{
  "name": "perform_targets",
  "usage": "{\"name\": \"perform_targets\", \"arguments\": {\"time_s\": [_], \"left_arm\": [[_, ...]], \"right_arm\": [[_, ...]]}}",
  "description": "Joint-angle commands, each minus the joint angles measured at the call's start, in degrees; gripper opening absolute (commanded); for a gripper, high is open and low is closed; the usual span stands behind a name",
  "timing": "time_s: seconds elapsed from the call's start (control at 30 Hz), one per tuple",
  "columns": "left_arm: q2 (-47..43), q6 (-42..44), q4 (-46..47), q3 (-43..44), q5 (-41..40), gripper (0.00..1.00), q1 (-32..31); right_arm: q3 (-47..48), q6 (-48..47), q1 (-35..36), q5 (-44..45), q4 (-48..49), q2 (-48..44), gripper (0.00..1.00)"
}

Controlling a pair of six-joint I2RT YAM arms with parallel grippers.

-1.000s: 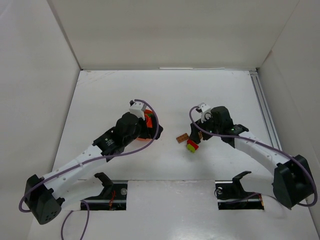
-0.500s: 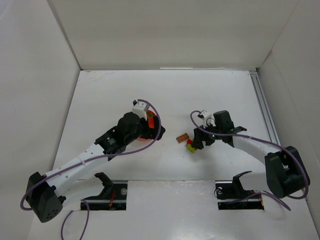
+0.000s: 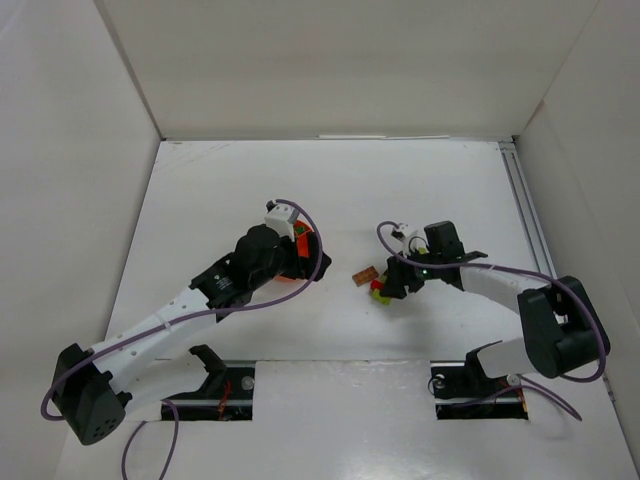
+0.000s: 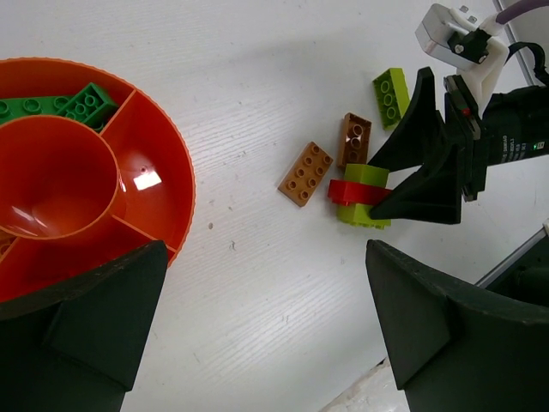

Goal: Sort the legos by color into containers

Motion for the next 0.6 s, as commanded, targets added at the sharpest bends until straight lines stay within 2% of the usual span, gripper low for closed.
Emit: {"name": "perform_targets", "arguments": {"time_s": [0.0, 0.1, 0.27, 0.47, 0.57], "left_arm": [[-0.53, 0.37, 2.28, -0.34, 0.56, 1.00, -0.22], [-0.53, 0.37, 2.28, -0.87, 0.56, 1.00, -0.22], [-0.53, 0.37, 2.28, -0.87, 0.56, 1.00, -0.22], [-1.67, 0.37, 2.28, -2.01, 1.08, 1.00, -0.22], [-2.19, 0.37, 2.89, -2.63, 1.79, 1.00, -0.22]], "right_arm": [[-0.07, -1.09, -0.61, -4.80, 3.50, 0.08, 0.63], [-0.60, -1.09, -0.61, -5.70, 3.50, -1.06, 0.53], [-0.60, -1.09, -1.14, -8.16, 3.50, -1.68, 0.44], [-0.60, -2.67, -1.14, -11.66, 4.03, -1.68, 0.24], [-0.60, -2.67, -0.61, -12.29, 4.03, -3.69, 0.20]]}}
